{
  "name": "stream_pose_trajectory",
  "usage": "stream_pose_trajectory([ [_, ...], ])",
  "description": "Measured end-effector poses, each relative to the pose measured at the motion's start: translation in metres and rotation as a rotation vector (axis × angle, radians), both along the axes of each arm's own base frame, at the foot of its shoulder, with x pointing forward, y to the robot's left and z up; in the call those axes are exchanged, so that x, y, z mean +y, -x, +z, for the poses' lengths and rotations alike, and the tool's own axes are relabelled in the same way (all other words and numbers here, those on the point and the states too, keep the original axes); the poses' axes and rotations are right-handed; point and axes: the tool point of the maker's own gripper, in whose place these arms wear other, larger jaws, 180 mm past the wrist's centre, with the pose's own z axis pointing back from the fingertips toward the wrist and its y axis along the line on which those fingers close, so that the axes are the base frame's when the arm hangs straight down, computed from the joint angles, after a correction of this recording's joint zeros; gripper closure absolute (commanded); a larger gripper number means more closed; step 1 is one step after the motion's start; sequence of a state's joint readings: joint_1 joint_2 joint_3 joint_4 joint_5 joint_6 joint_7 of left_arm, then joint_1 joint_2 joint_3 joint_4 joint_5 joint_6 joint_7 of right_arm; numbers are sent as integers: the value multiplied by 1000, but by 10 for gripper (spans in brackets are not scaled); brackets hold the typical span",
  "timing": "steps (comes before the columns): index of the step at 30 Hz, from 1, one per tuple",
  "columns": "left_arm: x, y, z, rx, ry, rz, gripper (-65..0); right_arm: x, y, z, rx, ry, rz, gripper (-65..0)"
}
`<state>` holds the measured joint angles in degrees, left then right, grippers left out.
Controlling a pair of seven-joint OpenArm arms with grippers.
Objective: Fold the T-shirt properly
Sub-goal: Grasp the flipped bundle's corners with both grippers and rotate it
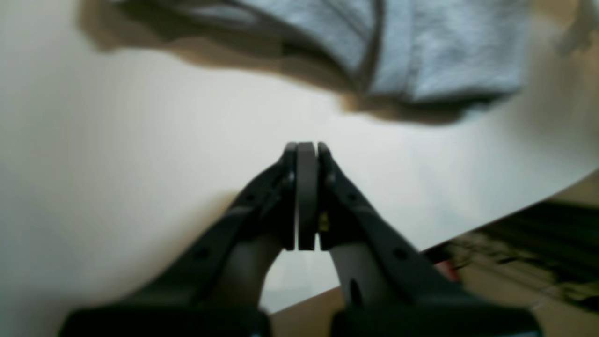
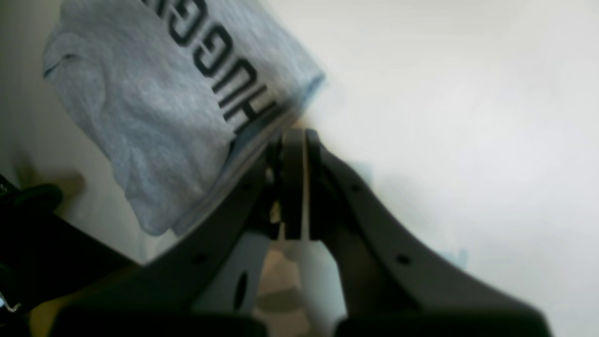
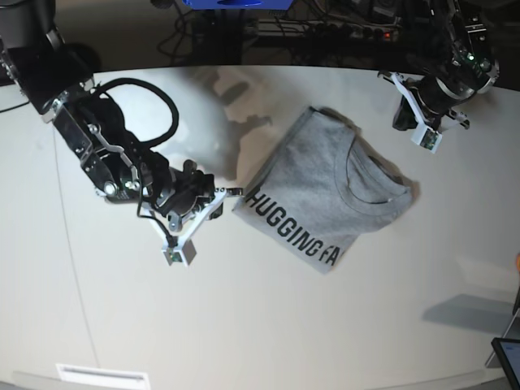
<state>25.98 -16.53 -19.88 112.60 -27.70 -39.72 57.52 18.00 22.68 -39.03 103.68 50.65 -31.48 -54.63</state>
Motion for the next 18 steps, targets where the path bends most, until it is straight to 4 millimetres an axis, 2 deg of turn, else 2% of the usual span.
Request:
stream_pose_trajectory([
  [5, 15, 4, -19, 53, -181, 72, 0, -2, -20, -12, 6, 29, 15, -9],
  [11, 14, -22, -13, 7, -228, 85, 0, 0, -38, -25, 51, 45, -15, -12],
  [18, 24, -23, -40, 83, -239, 109, 0, -3, -54, -24, -63, 93, 85, -12],
])
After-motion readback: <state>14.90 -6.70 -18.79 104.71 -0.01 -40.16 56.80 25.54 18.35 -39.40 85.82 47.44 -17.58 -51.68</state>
